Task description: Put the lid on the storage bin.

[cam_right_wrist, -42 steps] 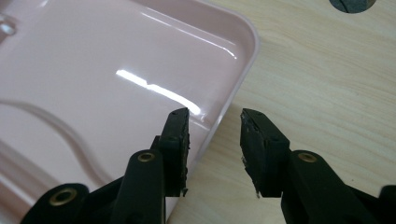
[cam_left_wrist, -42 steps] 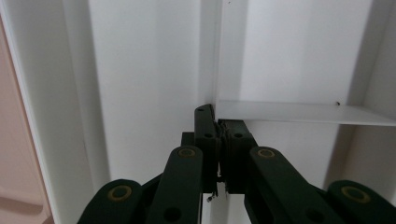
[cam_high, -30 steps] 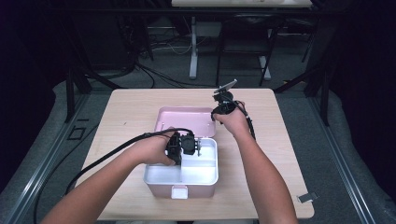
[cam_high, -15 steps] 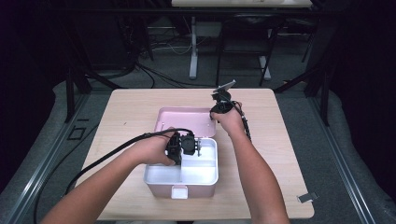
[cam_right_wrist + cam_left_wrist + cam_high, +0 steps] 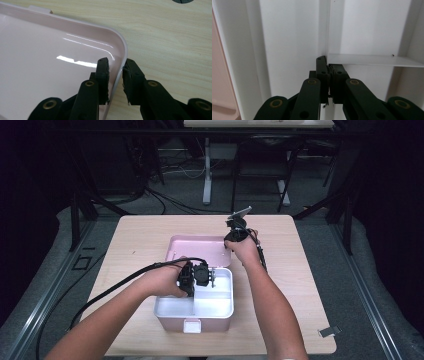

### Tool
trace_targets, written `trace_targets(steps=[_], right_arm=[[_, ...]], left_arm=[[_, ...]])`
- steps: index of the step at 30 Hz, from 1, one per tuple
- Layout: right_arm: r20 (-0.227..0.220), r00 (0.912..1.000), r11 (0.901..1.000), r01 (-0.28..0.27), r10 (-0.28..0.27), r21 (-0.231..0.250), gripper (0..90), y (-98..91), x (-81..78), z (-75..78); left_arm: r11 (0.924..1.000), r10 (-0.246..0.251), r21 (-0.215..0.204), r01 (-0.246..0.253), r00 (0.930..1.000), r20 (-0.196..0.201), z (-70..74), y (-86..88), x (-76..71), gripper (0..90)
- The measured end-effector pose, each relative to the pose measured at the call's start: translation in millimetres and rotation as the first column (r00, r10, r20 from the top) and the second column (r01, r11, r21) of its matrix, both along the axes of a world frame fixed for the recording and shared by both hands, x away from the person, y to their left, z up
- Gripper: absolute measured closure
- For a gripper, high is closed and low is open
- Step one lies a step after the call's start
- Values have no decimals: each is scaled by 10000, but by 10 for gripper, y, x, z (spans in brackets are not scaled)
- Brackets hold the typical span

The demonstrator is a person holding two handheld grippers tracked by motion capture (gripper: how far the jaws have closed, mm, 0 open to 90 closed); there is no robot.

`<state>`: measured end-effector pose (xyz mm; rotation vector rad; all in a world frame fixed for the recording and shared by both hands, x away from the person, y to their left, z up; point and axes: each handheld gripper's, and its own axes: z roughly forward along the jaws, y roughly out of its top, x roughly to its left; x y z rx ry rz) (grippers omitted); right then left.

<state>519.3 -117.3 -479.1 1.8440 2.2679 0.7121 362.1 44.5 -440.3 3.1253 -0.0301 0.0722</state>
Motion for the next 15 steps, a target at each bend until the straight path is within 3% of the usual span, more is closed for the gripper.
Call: trace_targets(steps=[15], right_arm=[[-149,9994,9991,309,-305,296,759,-14,4,-63]], left_arm=[[10000,4,-21,-4,10000,-10,-2,1,2,867]])
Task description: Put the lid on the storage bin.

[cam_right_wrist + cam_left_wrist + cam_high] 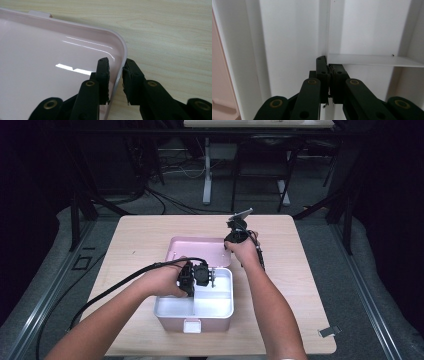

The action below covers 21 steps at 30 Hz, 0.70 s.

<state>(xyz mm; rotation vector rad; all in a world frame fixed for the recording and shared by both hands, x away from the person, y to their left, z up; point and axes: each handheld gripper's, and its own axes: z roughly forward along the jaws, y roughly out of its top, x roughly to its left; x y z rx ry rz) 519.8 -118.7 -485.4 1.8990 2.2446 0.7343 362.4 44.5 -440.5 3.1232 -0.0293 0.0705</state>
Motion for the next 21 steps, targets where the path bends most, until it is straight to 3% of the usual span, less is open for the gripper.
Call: trace_targets(steps=[12,21], right_arm=[[98,9999,9999,129,-128,-51,804,-9,-10,47],[519,9984,9994,220,-205,-280,821,22,-48,116]], left_arm=[[10000,-20,23,20,10000,-35,3,0,4,867],[10000,12,-4,-12,10000,-41,1,0,3,867]])
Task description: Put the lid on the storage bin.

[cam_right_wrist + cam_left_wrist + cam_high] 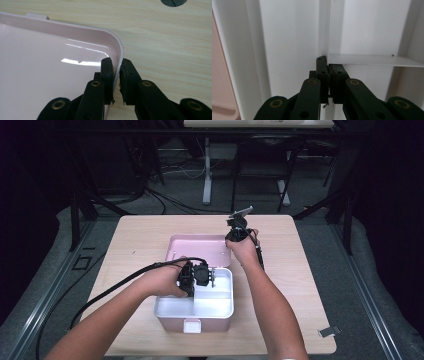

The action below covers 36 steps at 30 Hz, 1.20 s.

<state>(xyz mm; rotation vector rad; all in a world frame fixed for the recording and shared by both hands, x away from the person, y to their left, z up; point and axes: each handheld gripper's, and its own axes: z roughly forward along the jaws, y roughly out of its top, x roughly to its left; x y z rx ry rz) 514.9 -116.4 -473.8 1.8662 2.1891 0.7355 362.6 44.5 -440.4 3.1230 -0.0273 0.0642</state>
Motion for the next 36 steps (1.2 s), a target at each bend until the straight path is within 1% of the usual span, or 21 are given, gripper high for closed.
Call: trace_targets(steps=[1,6,9,12,15,19,23,29,31,33,36], right_arm=[[53,10000,10000,74,-74,8,823,6,-4,9],[287,9995,9999,95,-92,-121,830,20,-24,52],[387,9992,9999,102,-99,-74,831,16,-32,76],[340,9993,9998,174,-177,79,832,3,-37,107],[452,9989,9998,142,-149,166,834,-11,-52,143],[631,9980,9999,72,-79,116,838,-14,-78,202],[814,9967,9997,44,-62,224,842,-24,-108,263],[1210,9926,9994,2,-45,357,848,-45,-183,370],[1294,9916,9990,-25,-33,449,849,-57,-204,401],[1408,9900,9987,-37,-35,507,851,-64,-231,434],[1625,9867,9985,-63,-26,542,854,-67,-273,483]], left_arm=[[10000,-2,-1,2,10000,0,0,0,0,867],[10000,-6,-1,6,10000,3,0,1,0,867],[10000,-10,0,10,10000,0,1,1,0,867],[10000,-12,2,12,10000,0,1,1,0,867],[10000,-18,1,18,10000,-7,1,1,3,867],[10000,-49,25,49,10000,-32,2,0,6,868],[10000,-30,20,30,10000,-33,1,0,5,867],[10000,0,-4,0,10000,-57,-1,1,4,868],[10000,-63,46,63,10000,-36,2,0,9,868],[10000,-22,17,22,10000,-42,0,0,6,867],[9999,-85,57,85,10000,-46,2,-1,12,867]])
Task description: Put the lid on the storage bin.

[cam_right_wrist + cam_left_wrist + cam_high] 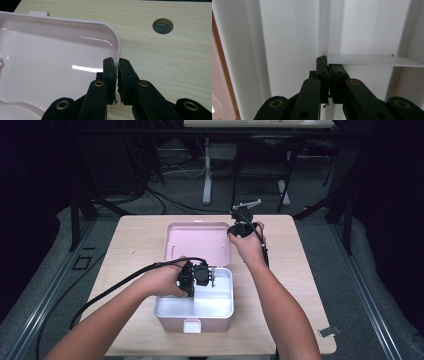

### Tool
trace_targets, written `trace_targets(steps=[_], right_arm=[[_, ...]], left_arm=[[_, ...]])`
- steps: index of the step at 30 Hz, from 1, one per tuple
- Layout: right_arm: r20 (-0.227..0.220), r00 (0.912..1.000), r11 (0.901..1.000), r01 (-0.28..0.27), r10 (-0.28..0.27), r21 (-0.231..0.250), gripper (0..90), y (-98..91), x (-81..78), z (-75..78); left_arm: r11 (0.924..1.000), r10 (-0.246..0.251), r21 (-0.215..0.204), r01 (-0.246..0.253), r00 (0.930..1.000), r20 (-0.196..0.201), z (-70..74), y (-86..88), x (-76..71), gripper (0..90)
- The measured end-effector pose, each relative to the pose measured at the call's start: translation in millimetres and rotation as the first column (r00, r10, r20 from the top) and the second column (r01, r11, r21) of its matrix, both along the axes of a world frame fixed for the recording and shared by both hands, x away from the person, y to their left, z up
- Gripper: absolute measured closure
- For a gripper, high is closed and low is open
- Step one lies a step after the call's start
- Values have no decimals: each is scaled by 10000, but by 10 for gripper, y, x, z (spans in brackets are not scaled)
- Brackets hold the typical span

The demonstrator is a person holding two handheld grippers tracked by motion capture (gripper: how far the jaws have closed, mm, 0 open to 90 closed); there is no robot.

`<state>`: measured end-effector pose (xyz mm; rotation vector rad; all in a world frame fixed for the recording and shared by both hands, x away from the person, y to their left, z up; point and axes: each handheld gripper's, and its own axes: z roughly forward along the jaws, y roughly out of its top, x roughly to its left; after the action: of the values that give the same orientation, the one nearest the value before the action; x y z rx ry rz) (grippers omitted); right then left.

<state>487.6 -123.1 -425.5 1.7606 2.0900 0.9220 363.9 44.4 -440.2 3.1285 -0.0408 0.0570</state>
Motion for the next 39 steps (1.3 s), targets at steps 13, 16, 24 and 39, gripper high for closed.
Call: trace_targets(steps=[13,16,24,39], right_arm=[[536,9985,9998,-121,112,165,860,-22,-132,132],[655,9977,9998,-156,146,150,860,-23,-162,156],[1143,9929,9994,-331,323,49,862,-23,-276,240],[2476,9665,9973,-728,677,117,868,-73,-639,381]], left_arm=[[10000,74,-52,-74,10000,8,-4,2,-7,868],[10000,57,-48,-57,10000,20,-3,2,-6,868],[10000,59,-46,-59,10000,17,-3,2,-6,868],[9999,127,-30,-127,9999,19,-4,3,-10,868]])
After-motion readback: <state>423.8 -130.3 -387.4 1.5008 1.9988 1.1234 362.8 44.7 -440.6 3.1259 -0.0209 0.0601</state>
